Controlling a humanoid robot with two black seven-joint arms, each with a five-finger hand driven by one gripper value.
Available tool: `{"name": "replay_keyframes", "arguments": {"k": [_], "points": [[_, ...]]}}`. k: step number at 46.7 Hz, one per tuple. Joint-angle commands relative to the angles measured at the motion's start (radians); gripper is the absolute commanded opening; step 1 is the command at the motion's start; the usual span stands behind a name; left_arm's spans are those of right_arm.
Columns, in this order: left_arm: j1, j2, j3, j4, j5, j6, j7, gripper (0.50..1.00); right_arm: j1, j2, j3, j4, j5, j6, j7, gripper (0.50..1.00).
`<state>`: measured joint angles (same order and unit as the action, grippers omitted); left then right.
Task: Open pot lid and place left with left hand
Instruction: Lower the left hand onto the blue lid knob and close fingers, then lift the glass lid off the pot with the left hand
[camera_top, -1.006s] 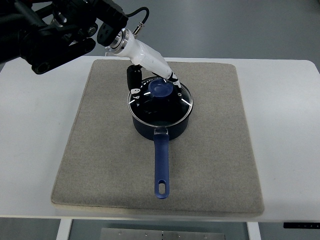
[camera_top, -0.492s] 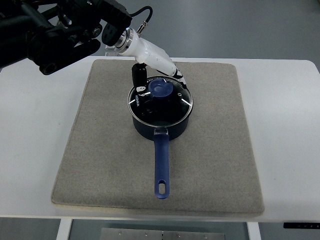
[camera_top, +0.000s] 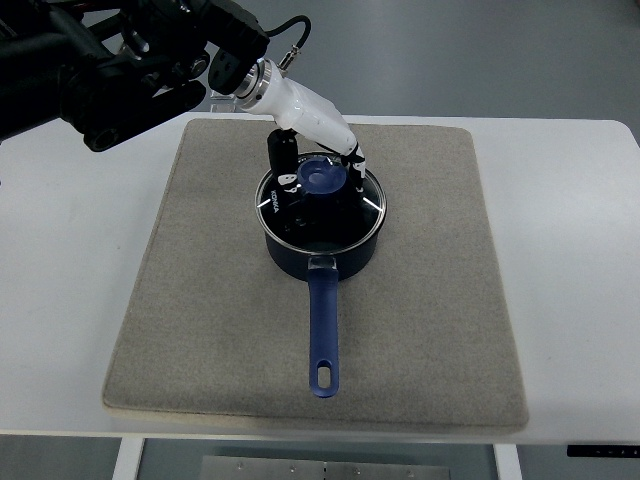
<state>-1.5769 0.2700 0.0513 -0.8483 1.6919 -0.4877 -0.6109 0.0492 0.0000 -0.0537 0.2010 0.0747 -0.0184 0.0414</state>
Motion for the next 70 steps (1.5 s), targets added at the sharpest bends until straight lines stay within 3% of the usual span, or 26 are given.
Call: {"name": "replay_keyframes", "arguments": {"k": [1, 9, 15, 18, 51, 70], "points": [[0.0, 0.0, 0.001, 0.002, 0.0, 0.001, 0.0, 0.739, 0.0, 0.0, 0.0, 0.0, 0.0, 0.0, 0.0, 0.915], [0.0, 0.0, 0.001, 0.002, 0.003, 0.067, 0.0, 0.626, 0.0, 0.0, 0.0, 0.0, 0.0, 0.0, 0.0, 0.915], [0.0, 0.0, 0.001, 0.002, 0.005, 0.078, 0.0, 0.587, 0.0, 0.0, 0.0, 0.0, -0.001, 0.0, 0.0, 0.915], [0.001, 0.0, 0.002, 0.003, 0.006, 0.08, 0.0, 0.5, 0.001, 0.0, 0.0, 0.0, 0.0, 0.0, 0.0, 0.915], [-0.005, 0.0, 0.001, 0.012, 0.012, 0.08, 0.0, 0.5, 0.0, 0.0, 0.0, 0.0, 0.0, 0.0, 0.0, 0.915], [-0.009, -0.002, -0.015, 0.086, -0.009, 0.081, 0.0, 0.5, 0.0, 0.0, 0.0, 0.0, -0.001, 0.0, 0.0, 0.915]]}}
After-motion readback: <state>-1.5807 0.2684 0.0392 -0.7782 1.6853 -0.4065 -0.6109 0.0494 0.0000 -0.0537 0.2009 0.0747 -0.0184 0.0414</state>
